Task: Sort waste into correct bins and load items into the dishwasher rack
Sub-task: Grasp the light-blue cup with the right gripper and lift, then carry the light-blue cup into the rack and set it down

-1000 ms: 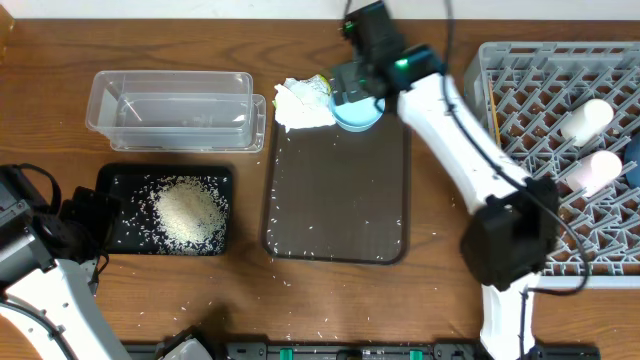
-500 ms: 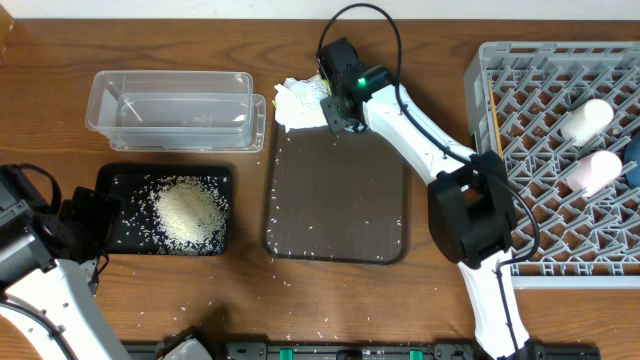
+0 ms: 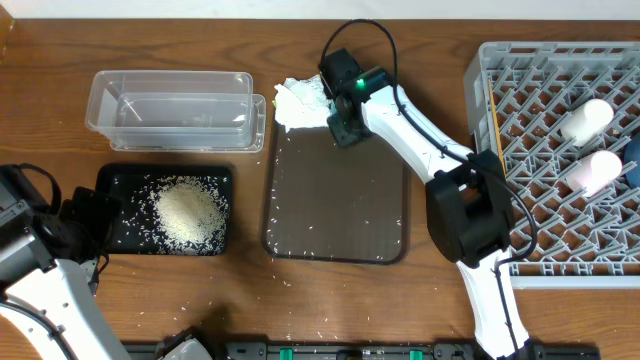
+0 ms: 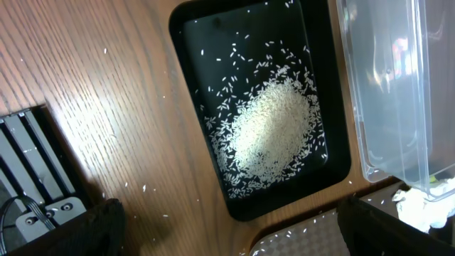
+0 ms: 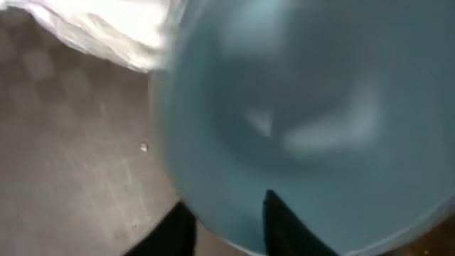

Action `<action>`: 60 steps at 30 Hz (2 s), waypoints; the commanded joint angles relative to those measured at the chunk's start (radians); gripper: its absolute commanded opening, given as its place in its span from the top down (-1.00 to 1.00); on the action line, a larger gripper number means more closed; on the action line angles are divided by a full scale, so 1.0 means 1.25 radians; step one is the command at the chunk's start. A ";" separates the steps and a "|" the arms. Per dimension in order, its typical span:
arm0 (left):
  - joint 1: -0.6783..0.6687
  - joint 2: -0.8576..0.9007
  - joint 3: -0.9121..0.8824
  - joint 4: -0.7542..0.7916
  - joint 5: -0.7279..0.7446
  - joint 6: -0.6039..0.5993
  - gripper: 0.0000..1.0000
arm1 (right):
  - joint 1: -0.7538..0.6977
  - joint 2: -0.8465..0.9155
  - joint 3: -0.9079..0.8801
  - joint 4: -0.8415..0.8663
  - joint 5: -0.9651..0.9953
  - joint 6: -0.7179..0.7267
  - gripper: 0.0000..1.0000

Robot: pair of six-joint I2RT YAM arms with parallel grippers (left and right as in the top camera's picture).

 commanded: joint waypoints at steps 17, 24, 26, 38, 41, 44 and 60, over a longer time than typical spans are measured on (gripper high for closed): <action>0.004 0.000 0.006 -0.004 -0.009 -0.004 -0.96 | 0.020 -0.133 0.055 -0.117 -0.022 0.030 0.99; 0.004 0.000 0.006 -0.004 -0.009 -0.004 -0.96 | -0.102 -0.299 0.055 -0.124 -0.110 0.021 0.98; 0.004 0.000 0.006 -0.004 -0.009 -0.004 -0.96 | -0.170 -0.340 0.055 -0.124 -0.177 0.005 0.98; 0.004 0.000 0.006 -0.004 -0.009 -0.004 -0.96 | -0.670 -0.340 0.002 -0.115 -0.891 -0.113 0.98; 0.004 0.000 0.006 -0.004 -0.010 -0.004 -0.96 | -0.734 -0.302 -0.021 -0.092 -1.008 -0.116 0.97; 0.004 0.000 0.006 -0.004 -0.009 -0.004 -0.96 | -0.767 -0.260 -0.047 -0.045 -1.111 -0.115 0.97; 0.004 0.000 0.006 -0.004 -0.009 -0.004 -0.96 | -0.790 -0.071 -0.054 0.006 -1.100 -0.020 0.98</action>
